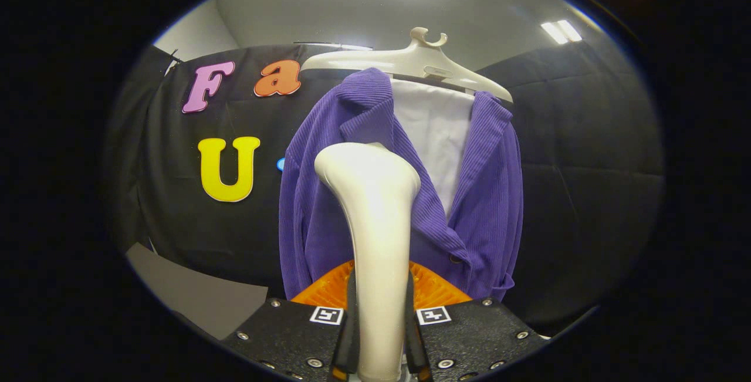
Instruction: Iron the clothes twice with a garment steamer, once on the left side and once on the right side.
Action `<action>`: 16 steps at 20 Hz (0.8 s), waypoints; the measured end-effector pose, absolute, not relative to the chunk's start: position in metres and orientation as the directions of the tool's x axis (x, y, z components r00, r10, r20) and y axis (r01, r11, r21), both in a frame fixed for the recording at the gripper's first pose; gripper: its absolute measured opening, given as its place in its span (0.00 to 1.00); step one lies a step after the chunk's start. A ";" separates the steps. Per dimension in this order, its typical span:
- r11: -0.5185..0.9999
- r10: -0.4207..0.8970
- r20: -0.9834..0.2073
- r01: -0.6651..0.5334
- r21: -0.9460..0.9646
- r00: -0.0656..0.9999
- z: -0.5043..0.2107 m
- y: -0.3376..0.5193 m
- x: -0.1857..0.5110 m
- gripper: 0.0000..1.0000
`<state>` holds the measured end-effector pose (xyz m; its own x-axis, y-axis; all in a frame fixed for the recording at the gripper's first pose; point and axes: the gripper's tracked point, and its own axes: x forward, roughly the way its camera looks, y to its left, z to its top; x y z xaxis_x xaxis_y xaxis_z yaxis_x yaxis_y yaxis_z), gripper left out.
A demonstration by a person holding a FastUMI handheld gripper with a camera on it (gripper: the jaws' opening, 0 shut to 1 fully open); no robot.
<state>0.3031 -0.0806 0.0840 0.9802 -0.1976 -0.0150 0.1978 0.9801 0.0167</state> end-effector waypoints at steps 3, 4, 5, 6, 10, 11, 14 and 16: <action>0.979 -0.200 -0.029 0.200 0.030 0.979 0.067 -0.074 0.303 0.31; 0.979 -0.201 -0.038 0.202 0.028 0.979 0.059 -0.073 0.301 0.31; 0.980 -0.199 -0.049 0.200 0.017 0.979 0.051 -0.071 0.298 0.31; 0.981 -0.192 -0.061 0.193 0.005 0.980 0.042 -0.067 0.296 0.31; 0.985 -0.170 -0.111 0.169 -0.014 0.979 0.013 -0.054 0.288 0.31; 0.986 -0.169 -0.124 0.168 -0.022 0.978 0.004 -0.052 0.286 0.31; 0.986 -0.169 -0.164 0.167 -0.025 0.972 -0.020 -0.048 0.280 0.31; 0.985 -0.172 -0.191 0.170 -0.028 0.966 -0.037 -0.047 0.277 0.31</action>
